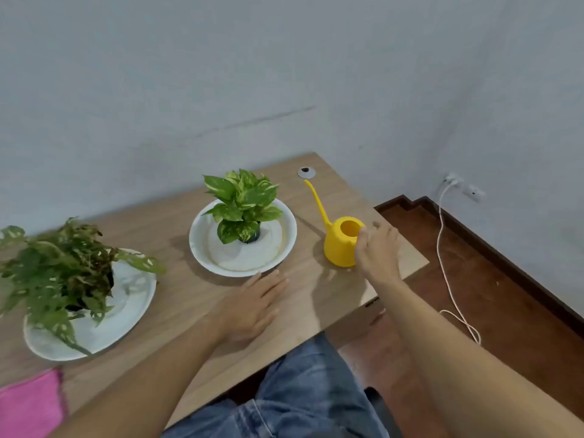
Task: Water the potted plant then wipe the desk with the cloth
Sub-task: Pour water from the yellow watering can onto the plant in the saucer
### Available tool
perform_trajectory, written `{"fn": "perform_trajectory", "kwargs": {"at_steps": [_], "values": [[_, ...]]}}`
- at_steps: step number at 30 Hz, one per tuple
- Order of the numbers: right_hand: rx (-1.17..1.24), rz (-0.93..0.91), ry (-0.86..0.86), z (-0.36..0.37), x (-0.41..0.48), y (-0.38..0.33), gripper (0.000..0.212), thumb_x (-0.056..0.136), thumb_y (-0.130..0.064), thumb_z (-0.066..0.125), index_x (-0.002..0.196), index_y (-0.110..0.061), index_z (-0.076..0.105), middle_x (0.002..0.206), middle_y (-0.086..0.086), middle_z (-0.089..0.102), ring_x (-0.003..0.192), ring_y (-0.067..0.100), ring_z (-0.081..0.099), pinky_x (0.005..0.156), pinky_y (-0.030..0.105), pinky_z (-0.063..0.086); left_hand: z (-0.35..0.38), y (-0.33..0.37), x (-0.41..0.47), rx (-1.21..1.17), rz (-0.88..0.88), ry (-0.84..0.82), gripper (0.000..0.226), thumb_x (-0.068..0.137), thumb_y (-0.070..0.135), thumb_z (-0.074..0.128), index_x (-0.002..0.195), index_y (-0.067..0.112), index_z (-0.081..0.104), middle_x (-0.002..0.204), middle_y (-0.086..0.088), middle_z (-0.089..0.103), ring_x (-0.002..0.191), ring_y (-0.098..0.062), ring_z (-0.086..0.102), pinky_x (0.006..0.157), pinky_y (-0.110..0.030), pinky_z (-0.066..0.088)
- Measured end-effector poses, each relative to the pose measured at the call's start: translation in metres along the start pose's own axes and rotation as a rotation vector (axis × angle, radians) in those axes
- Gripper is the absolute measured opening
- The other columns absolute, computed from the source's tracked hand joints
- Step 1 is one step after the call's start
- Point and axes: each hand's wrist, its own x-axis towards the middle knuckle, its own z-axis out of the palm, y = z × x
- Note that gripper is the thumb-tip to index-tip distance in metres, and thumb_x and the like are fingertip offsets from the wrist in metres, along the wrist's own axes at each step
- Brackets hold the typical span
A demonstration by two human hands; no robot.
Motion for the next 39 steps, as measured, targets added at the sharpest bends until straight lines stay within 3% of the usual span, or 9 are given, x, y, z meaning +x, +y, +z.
{"fn": "perform_trajectory", "kwargs": {"at_steps": [5,9,14,18,22,26,34,37,39], "values": [[0.097,0.176,0.013,0.004,0.001,0.004,0.036,0.118,-0.037,0.041,0.115,-0.005,0.058,0.138,0.030,0.061,0.138,0.050,0.053,0.117,0.054,0.038,0.009,-0.001,-0.013,-0.056,-0.031,-0.102,0.071,0.121,0.052,0.031,0.181,0.023,0.005,0.190,0.007,-0.002,0.174,-0.008,-0.010,0.142,-0.039,0.002],[0.068,0.260,-0.086,0.010,0.006,0.013,0.061,0.120,-0.040,0.028,0.137,0.007,0.062,0.144,0.034,0.065,0.137,0.052,0.059,0.111,0.052,0.045,0.017,-0.003,-0.022,0.000,-0.083,-0.101,0.071,0.121,0.057,0.024,0.180,0.031,-0.007,0.188,0.017,-0.015,0.173,-0.006,-0.017,0.142,-0.042,0.001],[0.099,0.264,-0.098,0.021,0.007,0.015,0.064,0.120,-0.035,0.025,0.130,0.007,0.072,0.137,0.031,0.071,0.132,0.051,0.062,0.111,0.050,0.045,0.020,0.001,-0.025,-0.014,-0.089,-0.043,0.071,0.121,0.055,0.027,0.180,0.031,-0.003,0.189,0.015,-0.010,0.174,-0.008,-0.011,0.143,-0.046,0.005],[0.165,0.339,-0.081,0.025,0.011,0.016,0.065,0.113,-0.036,0.028,0.114,0.003,0.079,0.114,0.020,0.081,0.124,0.045,0.065,0.105,0.047,0.046,0.024,0.002,-0.033,-0.041,-0.147,0.004,0.069,0.121,0.053,0.029,0.180,0.034,-0.001,0.189,0.011,-0.008,0.174,-0.008,-0.008,0.142,-0.040,-0.002],[0.191,0.358,-0.040,0.027,0.008,0.008,0.060,0.118,-0.029,0.031,0.131,0.012,0.072,0.139,0.034,0.069,0.133,0.051,0.060,0.111,0.049,0.044,0.026,0.000,-0.049,-0.143,-0.276,0.114,0.068,0.120,0.048,0.040,0.180,0.027,0.018,0.188,0.005,0.012,0.174,-0.014,0.013,0.142,-0.043,0.012],[0.201,0.358,-0.016,0.030,0.002,0.003,0.059,0.120,-0.027,0.031,0.132,0.015,0.071,0.140,0.036,0.068,0.133,0.051,0.058,0.110,0.048,0.041,0.033,-0.003,-0.065,-0.142,-0.515,0.201,0.069,0.115,0.047,0.042,0.175,0.013,0.033,0.182,-0.006,0.029,0.168,-0.024,0.031,0.138,-0.048,0.029],[0.179,0.330,-0.062,0.029,0.003,-0.001,0.050,0.120,-0.015,0.026,0.133,0.016,0.063,0.143,0.042,0.063,0.136,0.055,0.057,0.111,0.054,0.040,0.034,-0.023,-0.088,-0.072,-0.777,0.266,0.076,0.108,0.044,0.040,0.174,0.007,0.031,0.183,-0.013,0.027,0.170,-0.029,0.025,0.140,-0.050,0.022],[0.179,0.282,-0.036,0.029,-0.001,-0.006,0.071,0.110,-0.031,0.014,0.131,0.015,0.063,0.143,0.042,0.063,0.135,0.055,0.058,0.110,0.053,0.040,0.035,-0.031,-0.097,-0.050,-0.814,0.256,0.080,0.109,0.049,0.035,0.177,0.009,0.023,0.185,-0.012,0.023,0.173,-0.028,0.019,0.141,-0.048,0.015],[0.221,0.311,0.029,0.033,-0.002,-0.006,0.068,0.115,-0.031,0.019,0.130,0.015,0.066,0.141,0.042,0.064,0.135,0.055,0.058,0.110,0.054,0.039,0.036,-0.033,-0.103,-0.046,-0.815,0.248,0.080,0.110,0.051,0.033,0.178,0.010,0.021,0.186,-0.011,0.020,0.174,-0.027,0.017,0.142,-0.048,0.014]]}}
